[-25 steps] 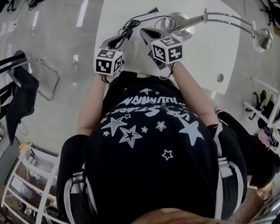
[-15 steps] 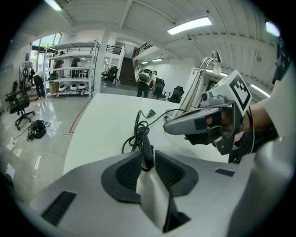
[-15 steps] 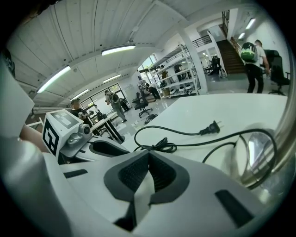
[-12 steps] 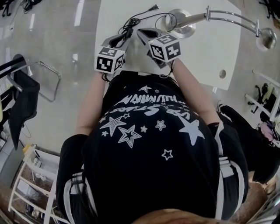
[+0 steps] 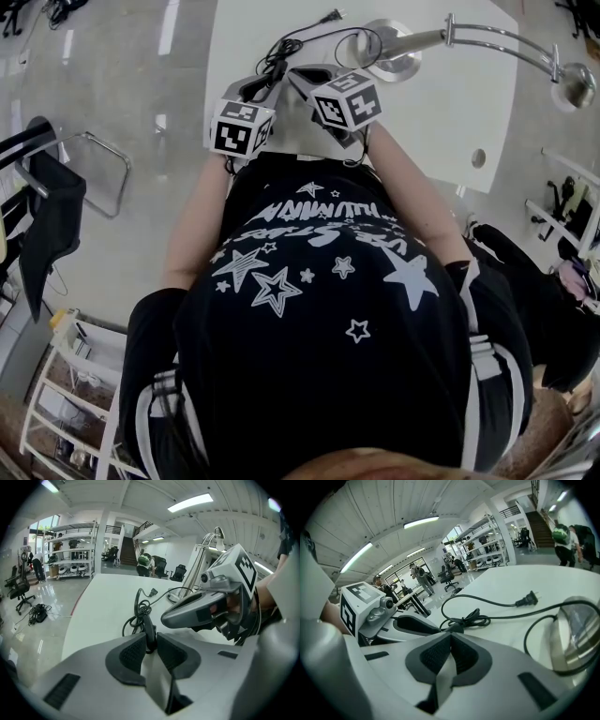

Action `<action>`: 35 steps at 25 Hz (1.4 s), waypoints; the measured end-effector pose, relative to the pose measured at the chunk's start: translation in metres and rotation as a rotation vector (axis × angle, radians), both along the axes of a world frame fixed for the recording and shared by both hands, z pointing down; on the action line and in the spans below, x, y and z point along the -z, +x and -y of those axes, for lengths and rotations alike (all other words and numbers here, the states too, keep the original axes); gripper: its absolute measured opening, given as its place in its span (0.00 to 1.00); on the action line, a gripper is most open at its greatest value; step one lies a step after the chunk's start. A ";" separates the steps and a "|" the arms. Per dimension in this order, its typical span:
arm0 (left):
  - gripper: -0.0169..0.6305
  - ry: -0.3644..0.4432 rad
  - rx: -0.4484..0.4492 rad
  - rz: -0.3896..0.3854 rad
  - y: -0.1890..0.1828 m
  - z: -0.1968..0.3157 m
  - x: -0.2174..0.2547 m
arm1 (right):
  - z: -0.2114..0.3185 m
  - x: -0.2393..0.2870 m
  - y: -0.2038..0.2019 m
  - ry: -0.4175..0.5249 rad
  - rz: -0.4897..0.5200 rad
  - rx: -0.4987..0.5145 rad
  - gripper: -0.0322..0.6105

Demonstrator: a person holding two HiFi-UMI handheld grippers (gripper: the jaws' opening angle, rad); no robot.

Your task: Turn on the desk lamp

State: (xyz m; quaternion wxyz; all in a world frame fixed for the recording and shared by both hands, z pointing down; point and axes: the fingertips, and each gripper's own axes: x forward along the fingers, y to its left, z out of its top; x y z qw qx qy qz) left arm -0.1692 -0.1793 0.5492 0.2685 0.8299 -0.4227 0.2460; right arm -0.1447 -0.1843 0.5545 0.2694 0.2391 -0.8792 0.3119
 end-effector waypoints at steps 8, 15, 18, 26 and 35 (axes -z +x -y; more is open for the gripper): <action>0.15 0.000 -0.013 -0.008 0.002 0.001 0.000 | -0.001 -0.008 -0.006 -0.025 -0.002 -0.005 0.06; 0.14 -0.009 -0.035 -0.021 0.004 0.002 -0.001 | 0.002 -0.010 -0.007 -0.023 -0.012 0.005 0.06; 0.14 -0.013 -0.049 -0.027 0.004 0.001 -0.002 | 0.002 -0.011 -0.007 -0.024 -0.011 0.009 0.06; 0.14 -0.016 -0.053 -0.031 0.004 0.002 -0.001 | 0.004 -0.011 -0.007 -0.036 -0.015 0.013 0.06; 0.14 -0.020 -0.042 -0.047 0.005 0.005 -0.002 | 0.009 -0.013 -0.007 -0.042 -0.020 0.000 0.06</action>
